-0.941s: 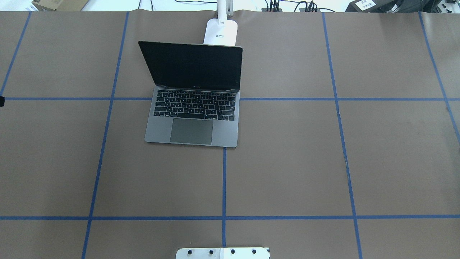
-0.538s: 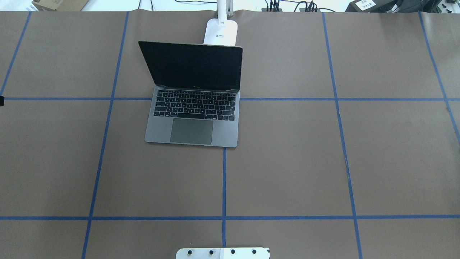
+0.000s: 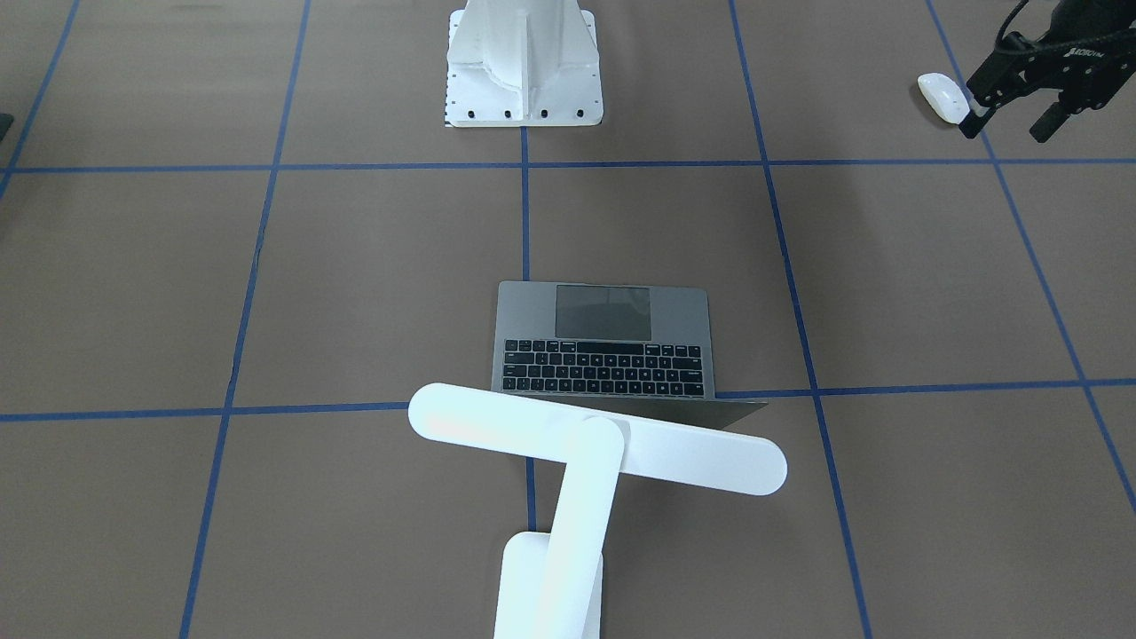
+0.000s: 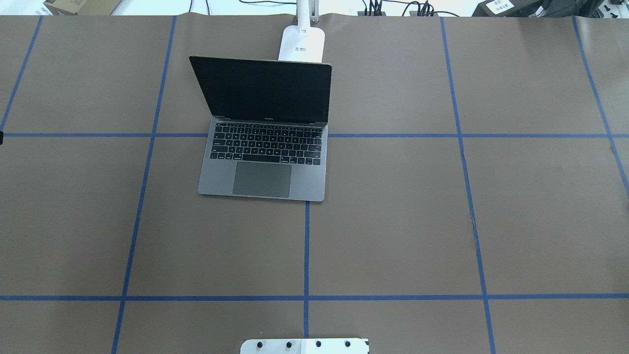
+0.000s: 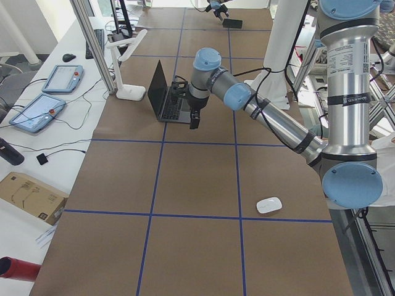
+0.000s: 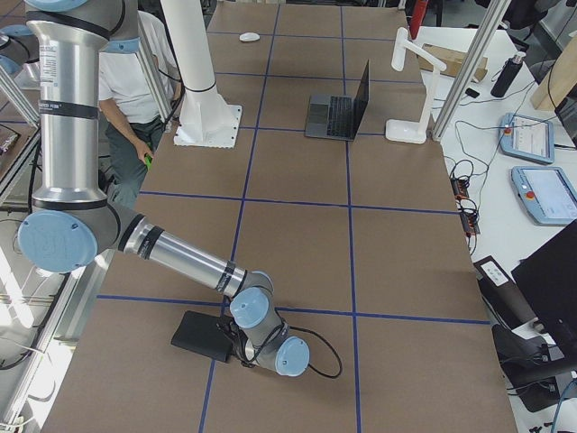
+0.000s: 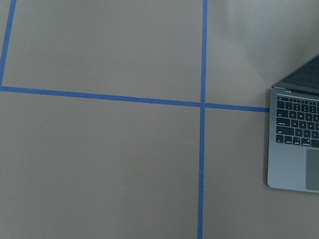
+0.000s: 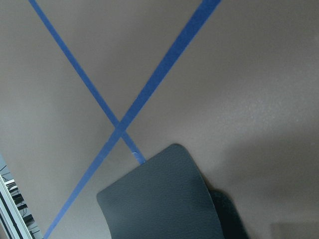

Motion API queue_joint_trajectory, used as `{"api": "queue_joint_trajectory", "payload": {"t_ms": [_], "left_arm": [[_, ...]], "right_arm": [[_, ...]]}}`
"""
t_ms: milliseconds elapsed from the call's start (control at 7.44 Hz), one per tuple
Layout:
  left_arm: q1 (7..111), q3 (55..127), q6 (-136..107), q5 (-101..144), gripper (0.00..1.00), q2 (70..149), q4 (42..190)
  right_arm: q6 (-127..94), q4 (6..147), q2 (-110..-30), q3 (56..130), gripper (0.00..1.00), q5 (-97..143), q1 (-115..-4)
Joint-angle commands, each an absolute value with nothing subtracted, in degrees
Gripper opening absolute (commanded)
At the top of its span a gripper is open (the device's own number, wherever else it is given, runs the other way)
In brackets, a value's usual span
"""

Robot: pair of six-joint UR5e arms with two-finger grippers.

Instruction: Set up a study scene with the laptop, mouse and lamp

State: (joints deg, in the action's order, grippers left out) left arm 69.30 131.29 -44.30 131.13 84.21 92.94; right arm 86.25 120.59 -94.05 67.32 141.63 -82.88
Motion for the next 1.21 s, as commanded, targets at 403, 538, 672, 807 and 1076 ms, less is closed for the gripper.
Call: {"api": "queue_joint_trajectory", "payload": {"t_ms": [403,538,672,807,1076], "left_arm": [[69.96,131.84,-44.3,131.13,1.0,83.76,92.9],[69.96,131.92,-44.3,131.13,1.0,83.85,92.9],[69.96,132.1,-44.3,131.13,1.0,83.85,92.9],[69.96,132.19,-44.3,131.13,1.0,83.85,92.9],[69.96,132.36,-44.56,131.13,1.0,83.76,92.9]], "right_arm": [[86.13,120.85,-95.27,66.71,0.97,145.7,-81.22],[86.05,120.85,-95.27,66.71,0.97,146.07,-80.69],[86.04,121.11,-95.45,66.71,0.97,147.47,-80.25],[86.04,121.2,-95.62,66.71,0.97,148.0,-80.07],[86.22,124.52,-95.62,67.14,0.97,149.24,-79.89]]}}
